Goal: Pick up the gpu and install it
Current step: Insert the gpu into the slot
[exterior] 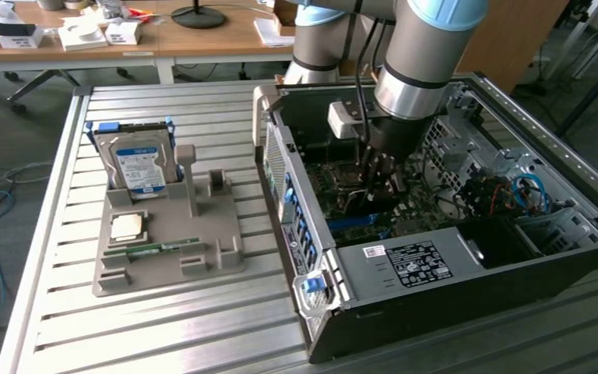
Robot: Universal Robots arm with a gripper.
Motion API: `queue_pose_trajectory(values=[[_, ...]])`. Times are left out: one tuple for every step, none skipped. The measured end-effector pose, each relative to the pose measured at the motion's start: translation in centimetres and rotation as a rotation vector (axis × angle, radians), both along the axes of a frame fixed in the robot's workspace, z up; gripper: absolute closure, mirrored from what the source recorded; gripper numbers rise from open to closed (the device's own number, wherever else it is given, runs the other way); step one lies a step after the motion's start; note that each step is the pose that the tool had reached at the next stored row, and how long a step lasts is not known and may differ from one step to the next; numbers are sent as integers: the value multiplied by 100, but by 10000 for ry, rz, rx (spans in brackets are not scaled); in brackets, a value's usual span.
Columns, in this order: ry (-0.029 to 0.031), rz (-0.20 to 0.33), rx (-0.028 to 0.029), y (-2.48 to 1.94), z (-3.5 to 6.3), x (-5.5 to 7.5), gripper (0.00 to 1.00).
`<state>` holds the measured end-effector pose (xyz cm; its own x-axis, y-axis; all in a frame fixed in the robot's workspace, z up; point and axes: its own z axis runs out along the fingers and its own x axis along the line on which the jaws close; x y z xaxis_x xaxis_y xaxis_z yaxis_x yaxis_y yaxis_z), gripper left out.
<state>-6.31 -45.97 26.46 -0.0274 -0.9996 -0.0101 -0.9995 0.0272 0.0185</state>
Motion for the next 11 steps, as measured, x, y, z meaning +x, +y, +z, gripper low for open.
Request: queue_pose_trajectory(values=[[0,0,0,0,0,0,74],[0,0,0,0,0,-2,74],[0,0,-1,1,0,-8,74],[0,0,-1,1,0,-10,74],[0,0,-1,1,0,-10,74],[0,1,0,1,0,-10,74],[0,1,-1,1,0,-10,74],[-1,0,2,2,-4,-10,74],[-3,0,5,2,-11,-10,74],[-1,0,2,2,-12,-10,74],[0,0,1,2,-11,-10,74]])
